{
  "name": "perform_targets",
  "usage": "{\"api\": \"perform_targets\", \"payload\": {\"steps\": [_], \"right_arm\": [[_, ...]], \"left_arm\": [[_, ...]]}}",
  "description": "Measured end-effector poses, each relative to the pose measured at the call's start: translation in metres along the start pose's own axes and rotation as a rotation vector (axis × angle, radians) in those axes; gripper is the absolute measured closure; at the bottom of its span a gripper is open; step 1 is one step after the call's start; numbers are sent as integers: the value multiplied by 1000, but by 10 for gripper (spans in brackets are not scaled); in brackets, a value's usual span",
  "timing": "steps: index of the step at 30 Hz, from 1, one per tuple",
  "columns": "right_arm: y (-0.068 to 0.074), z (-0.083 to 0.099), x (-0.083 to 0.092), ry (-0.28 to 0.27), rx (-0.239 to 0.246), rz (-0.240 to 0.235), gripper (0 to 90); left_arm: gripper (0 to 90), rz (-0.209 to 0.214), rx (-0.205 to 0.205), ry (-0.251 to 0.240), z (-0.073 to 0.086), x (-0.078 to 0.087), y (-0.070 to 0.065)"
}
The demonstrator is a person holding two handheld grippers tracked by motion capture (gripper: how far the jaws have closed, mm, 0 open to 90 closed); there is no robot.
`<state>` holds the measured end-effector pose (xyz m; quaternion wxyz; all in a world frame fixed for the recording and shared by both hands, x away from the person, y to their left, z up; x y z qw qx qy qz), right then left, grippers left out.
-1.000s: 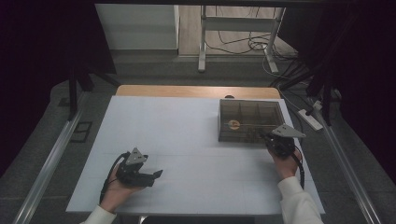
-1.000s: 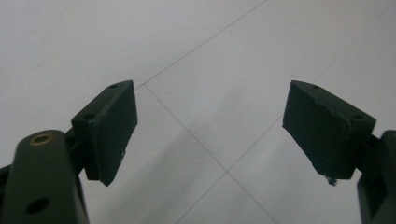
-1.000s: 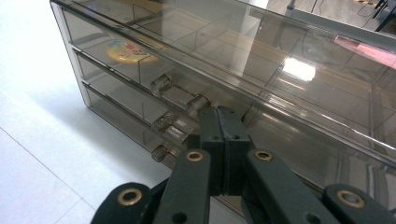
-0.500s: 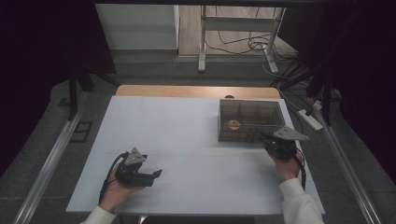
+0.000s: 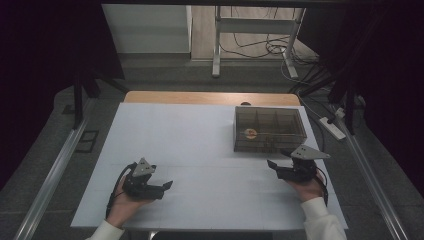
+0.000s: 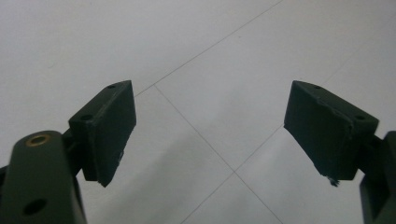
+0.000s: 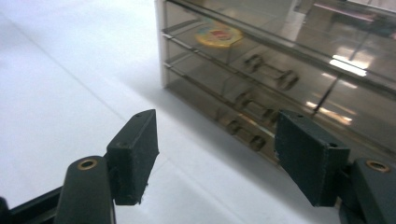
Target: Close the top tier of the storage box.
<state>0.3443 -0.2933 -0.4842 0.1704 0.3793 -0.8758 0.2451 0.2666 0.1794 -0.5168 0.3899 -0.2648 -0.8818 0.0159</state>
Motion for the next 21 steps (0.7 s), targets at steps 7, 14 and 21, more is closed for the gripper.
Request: {"api": "perform_targets", "payload": {"steps": [7,14,21], "right_arm": [[14,7,6,7,13,-56,289],[25,18,18,18,24,-80,281],[31,31,30,18,29,-97,282]], "left_arm": [[166,7,10,-10,2,0,0],[163,4,27,-19,8,4,5],[163,3,30,-17,11,6,7]]}}
Point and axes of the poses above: each handheld gripper's, and its own axes: x roughly backward along the jaws, z roughly out of its underside, y roughly to its left, the point moved 1 cm from there along -x, roughly forward along the jaws, and after that the axes turned 15 degrees about x, right-handed, at the moved point
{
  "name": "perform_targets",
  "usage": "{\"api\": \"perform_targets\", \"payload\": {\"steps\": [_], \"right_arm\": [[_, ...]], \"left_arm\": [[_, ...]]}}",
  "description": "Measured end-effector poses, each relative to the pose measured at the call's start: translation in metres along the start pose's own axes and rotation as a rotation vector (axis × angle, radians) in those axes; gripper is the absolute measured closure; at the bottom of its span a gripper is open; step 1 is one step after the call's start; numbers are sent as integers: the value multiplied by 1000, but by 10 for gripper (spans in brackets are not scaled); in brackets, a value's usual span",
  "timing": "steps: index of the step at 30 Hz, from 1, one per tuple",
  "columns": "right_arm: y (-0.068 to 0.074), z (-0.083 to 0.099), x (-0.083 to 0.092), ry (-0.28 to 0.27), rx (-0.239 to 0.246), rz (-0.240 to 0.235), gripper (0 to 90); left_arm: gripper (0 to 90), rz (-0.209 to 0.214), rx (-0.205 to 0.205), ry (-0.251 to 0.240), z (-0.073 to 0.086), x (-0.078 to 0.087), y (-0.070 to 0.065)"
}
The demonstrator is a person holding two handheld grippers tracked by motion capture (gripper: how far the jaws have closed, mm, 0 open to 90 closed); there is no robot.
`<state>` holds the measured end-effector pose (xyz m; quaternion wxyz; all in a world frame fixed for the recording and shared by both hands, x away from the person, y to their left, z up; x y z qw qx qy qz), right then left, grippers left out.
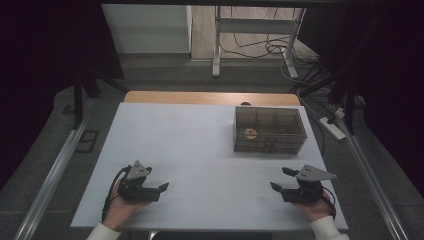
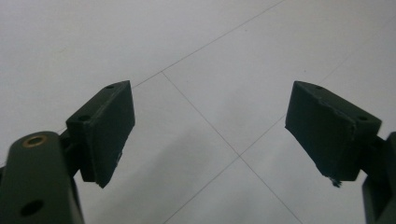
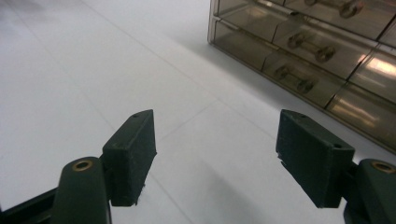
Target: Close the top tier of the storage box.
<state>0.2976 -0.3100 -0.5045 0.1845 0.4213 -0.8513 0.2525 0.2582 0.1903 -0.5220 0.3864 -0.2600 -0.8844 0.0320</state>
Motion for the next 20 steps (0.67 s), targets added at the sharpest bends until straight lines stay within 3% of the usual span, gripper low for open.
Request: {"api": "perform_targets", "payload": {"steps": [20], "right_arm": [[-1,2,3,-15,8,7,281]], "left_arm": [[163,2,-5,13,1,-3,-1]]}}
Point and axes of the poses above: each handheld gripper's, and its own axes: x roughly backward along the jaws, z roughly out of its underside, y roughly to its left, the point moved 1 cm from there along -x, roughly forward along the jaws, and after that the axes turned 15 degrees about x, right-handed, at the moved point
